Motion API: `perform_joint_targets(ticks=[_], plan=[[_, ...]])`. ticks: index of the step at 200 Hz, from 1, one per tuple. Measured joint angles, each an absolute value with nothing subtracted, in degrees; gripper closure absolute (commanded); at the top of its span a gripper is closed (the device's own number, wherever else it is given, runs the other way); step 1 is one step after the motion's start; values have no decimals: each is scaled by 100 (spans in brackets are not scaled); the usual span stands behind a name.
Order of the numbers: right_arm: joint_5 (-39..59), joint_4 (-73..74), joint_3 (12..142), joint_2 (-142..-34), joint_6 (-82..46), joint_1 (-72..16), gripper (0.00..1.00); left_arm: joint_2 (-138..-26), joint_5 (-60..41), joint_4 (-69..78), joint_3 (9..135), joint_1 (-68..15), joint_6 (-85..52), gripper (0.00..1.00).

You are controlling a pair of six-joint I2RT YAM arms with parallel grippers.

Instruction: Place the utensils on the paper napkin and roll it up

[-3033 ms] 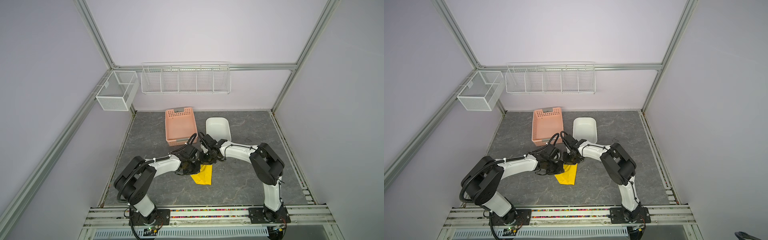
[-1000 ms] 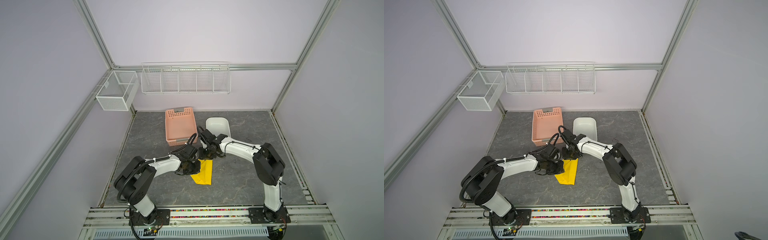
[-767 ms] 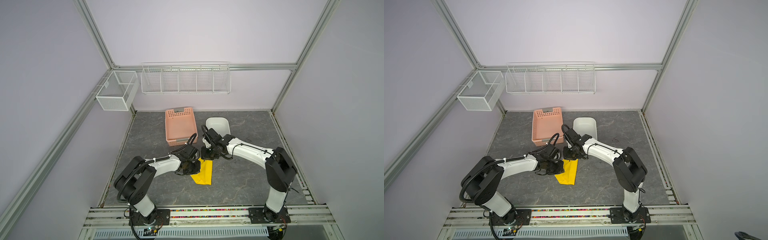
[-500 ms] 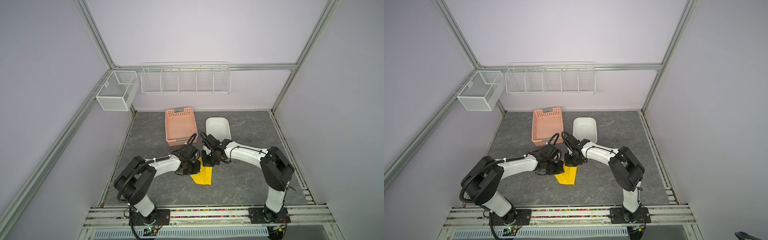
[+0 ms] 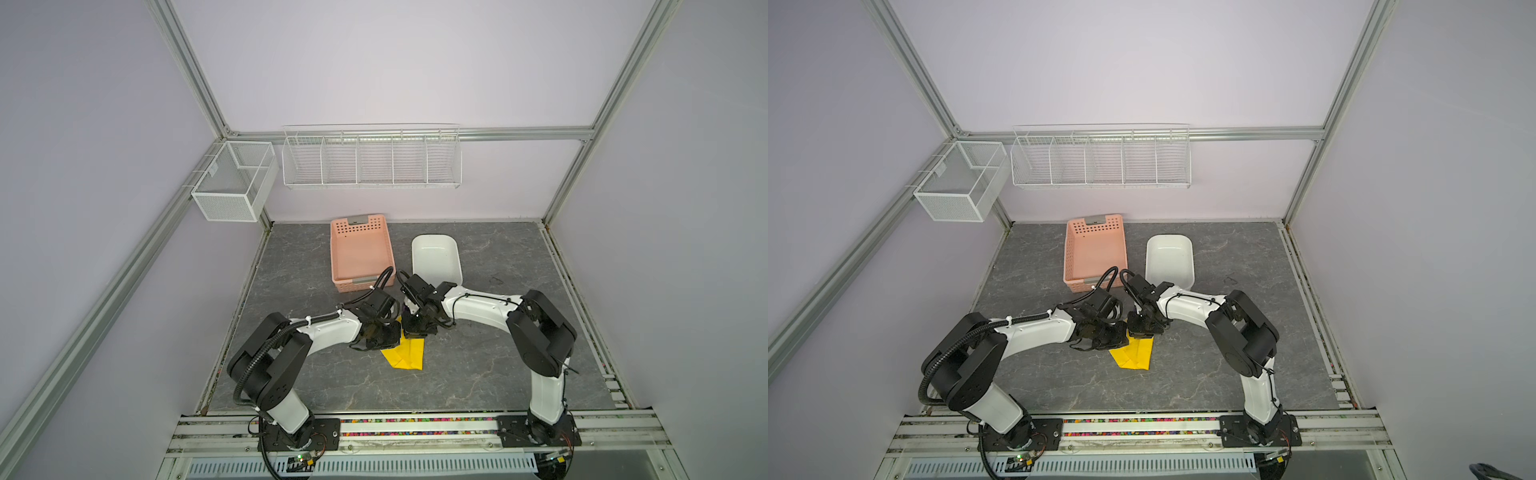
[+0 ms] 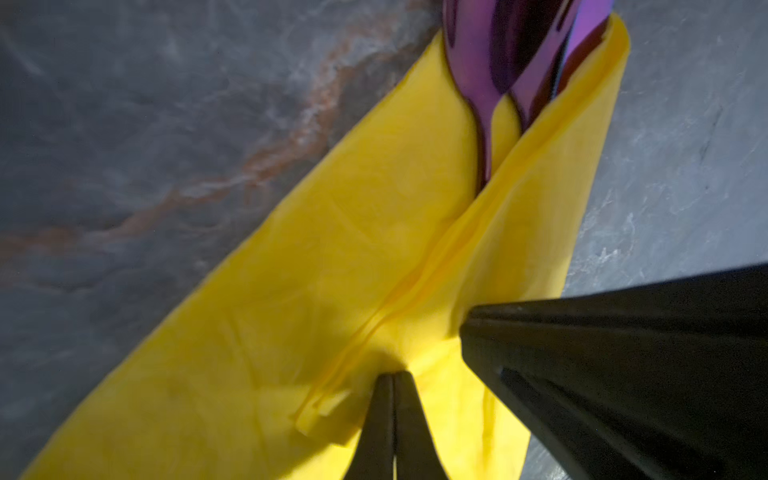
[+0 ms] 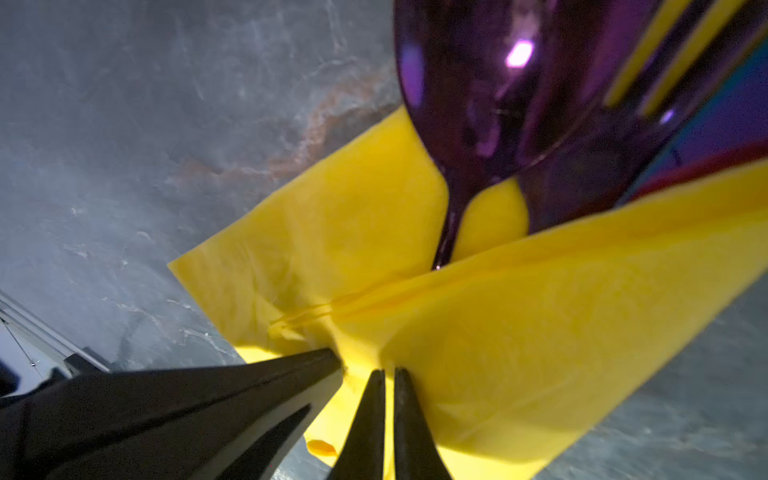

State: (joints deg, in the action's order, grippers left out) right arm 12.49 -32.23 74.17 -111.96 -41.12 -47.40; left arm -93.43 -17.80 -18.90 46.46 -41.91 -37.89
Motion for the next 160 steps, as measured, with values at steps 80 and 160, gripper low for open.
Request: perform_joint_targets(ticks=[80, 160], plan=[[1317, -3114, 7426, -11301, -4112, -4740, 88, -9308, -1778, -1876, 4606, -4191, -3815, 100], [1286, -3146, 7478, -11306, -4066, -4775, 78, -9251, -1756, -1911, 4563, -4189, -3852, 100]])
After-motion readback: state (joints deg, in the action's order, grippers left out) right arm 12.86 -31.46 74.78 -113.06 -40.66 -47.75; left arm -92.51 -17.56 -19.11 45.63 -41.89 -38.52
